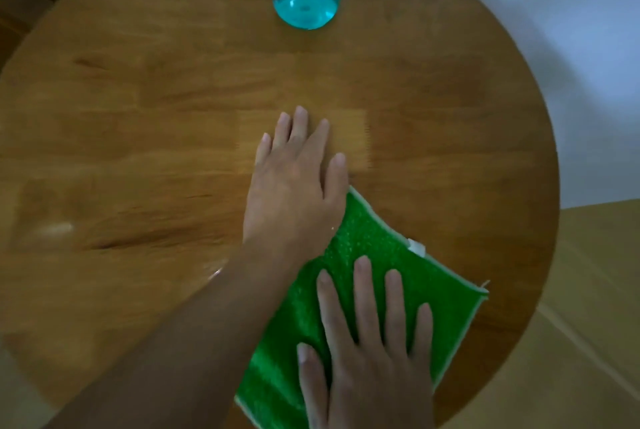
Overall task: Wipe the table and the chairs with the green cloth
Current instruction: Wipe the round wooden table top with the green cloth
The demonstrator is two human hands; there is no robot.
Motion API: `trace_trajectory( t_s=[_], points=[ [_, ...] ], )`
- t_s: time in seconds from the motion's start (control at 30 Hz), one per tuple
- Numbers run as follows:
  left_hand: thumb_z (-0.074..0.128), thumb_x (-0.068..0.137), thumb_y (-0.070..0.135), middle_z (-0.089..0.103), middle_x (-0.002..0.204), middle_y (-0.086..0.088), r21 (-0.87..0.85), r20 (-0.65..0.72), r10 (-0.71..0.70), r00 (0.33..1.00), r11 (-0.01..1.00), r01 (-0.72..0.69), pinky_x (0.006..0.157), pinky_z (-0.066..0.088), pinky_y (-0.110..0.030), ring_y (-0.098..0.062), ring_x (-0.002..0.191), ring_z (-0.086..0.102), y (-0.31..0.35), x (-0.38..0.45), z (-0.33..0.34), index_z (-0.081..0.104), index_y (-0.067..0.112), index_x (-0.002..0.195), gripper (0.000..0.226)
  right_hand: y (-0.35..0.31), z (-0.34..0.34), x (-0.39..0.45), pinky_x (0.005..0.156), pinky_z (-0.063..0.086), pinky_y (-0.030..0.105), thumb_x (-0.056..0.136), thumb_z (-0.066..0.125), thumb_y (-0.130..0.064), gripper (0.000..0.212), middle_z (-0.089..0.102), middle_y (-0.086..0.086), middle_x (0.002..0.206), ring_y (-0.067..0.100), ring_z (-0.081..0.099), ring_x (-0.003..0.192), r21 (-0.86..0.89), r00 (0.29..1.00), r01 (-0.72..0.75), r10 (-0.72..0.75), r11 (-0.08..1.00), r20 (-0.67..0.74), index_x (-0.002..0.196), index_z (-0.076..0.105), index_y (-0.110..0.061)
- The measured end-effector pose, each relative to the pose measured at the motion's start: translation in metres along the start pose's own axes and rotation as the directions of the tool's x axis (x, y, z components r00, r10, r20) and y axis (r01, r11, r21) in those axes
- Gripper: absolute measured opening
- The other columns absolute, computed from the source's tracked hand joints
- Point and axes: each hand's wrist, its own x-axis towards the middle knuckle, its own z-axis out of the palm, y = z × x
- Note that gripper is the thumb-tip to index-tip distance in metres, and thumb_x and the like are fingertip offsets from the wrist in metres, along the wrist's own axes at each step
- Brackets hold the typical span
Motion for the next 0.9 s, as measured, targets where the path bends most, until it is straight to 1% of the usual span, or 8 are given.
trace_trajectory(
  t_s=[0.1,0.17,0.3,0.37,0.43,0.63,0.8,0.9],
  points=[
    [0.020,0.097,0.043,0.018,0.159,-0.005,0.068,-0.029,0.008,1.000,0.998,-0.006,0.116,-0.001,-0.029,-0.015,0.147,0.006,-0.002,-0.002,0.004,0.030,0.018,0.149,0.059,0.013,-0.005,0.009,0.100,0.026,0.060,0.092,0.020,-0.063,0.058,0.043,0.001,0.149,0.034,0.045,0.132,0.055,1.000,-0.001,0.001,0.998,-0.009,0.138,0.048,-0.039],
    [0.020,0.097,0.042,0.019,0.159,-0.005,0.070,-0.025,0.009,1.000,0.998,-0.007,0.116,-0.001,-0.028,-0.014,0.147,0.007,-0.003,0.000,0.004,0.030,0.018,0.149,0.058,0.030,-0.017,0.029,0.102,0.024,0.061,0.093,0.022,-0.063,0.057,0.039,0.001,0.152,0.035,0.039,0.136,0.079,0.996,-0.064,0.069,0.995,-0.053,0.142,0.040,-0.041],
    [0.018,0.095,0.044,0.014,0.160,-0.004,0.118,0.002,0.000,1.000,0.993,0.000,0.116,-0.003,-0.029,-0.014,0.147,0.002,0.000,-0.001,0.004,0.024,0.019,0.151,0.061,0.070,-0.047,0.095,0.112,0.013,0.062,0.093,0.014,-0.062,0.064,0.011,0.004,0.162,0.036,0.011,0.147,0.060,0.958,-0.246,0.252,0.967,-0.137,0.152,0.012,-0.038],
    [0.017,0.095,0.044,0.010,0.161,-0.005,0.173,0.015,-0.008,1.000,0.985,0.005,0.117,-0.004,-0.030,-0.015,0.147,0.000,0.002,-0.001,0.006,0.019,0.019,0.152,0.062,0.081,-0.059,0.135,0.114,0.003,0.061,0.093,0.008,-0.063,0.065,-0.003,0.002,0.163,0.034,-0.002,0.148,0.076,0.943,-0.279,0.288,0.957,-0.168,0.152,0.001,-0.038],
    [0.017,0.096,0.041,0.009,0.161,-0.005,0.217,0.016,-0.019,1.000,0.976,0.015,0.118,-0.004,-0.032,-0.016,0.148,-0.001,0.004,0.000,0.007,0.016,0.020,0.153,0.060,0.084,-0.067,0.161,0.114,-0.001,0.062,0.093,0.008,-0.062,0.064,-0.008,0.002,0.163,0.034,-0.007,0.148,0.094,0.941,-0.281,0.293,0.955,-0.169,0.152,-0.003,-0.038],
    [0.013,0.098,0.042,0.003,0.162,-0.003,0.265,0.027,-0.040,0.999,0.964,0.031,0.117,-0.005,-0.033,-0.015,0.147,-0.005,0.006,0.001,0.010,0.009,0.024,0.153,0.058,0.079,-0.057,0.127,0.115,0.009,0.060,0.096,0.009,-0.058,0.065,0.003,0.007,0.163,0.035,0.004,0.148,0.061,0.954,-0.233,0.240,0.971,-0.180,0.155,0.006,-0.031],
    [0.016,0.097,0.041,0.005,0.161,-0.004,0.288,0.020,-0.060,0.998,0.956,0.051,0.118,-0.005,-0.034,-0.017,0.148,-0.004,0.008,0.001,0.012,0.011,0.022,0.153,0.060,0.061,-0.022,0.039,0.104,0.025,0.065,0.095,0.019,-0.056,0.064,0.031,0.012,0.156,0.042,0.030,0.139,0.057,0.973,-0.222,0.225,0.973,-0.053,0.147,0.038,-0.027],
    [0.018,0.096,0.041,0.006,0.161,-0.005,0.291,0.015,-0.073,0.997,0.954,0.065,0.118,-0.005,-0.034,-0.017,0.148,-0.003,0.010,0.002,0.012,0.013,0.021,0.153,0.060,0.063,-0.023,0.034,0.101,0.026,0.066,0.093,0.015,-0.059,0.064,0.035,0.010,0.154,0.042,0.033,0.137,0.095,0.976,-0.219,0.219,0.971,0.007,0.144,0.042,-0.030]
  ],
)
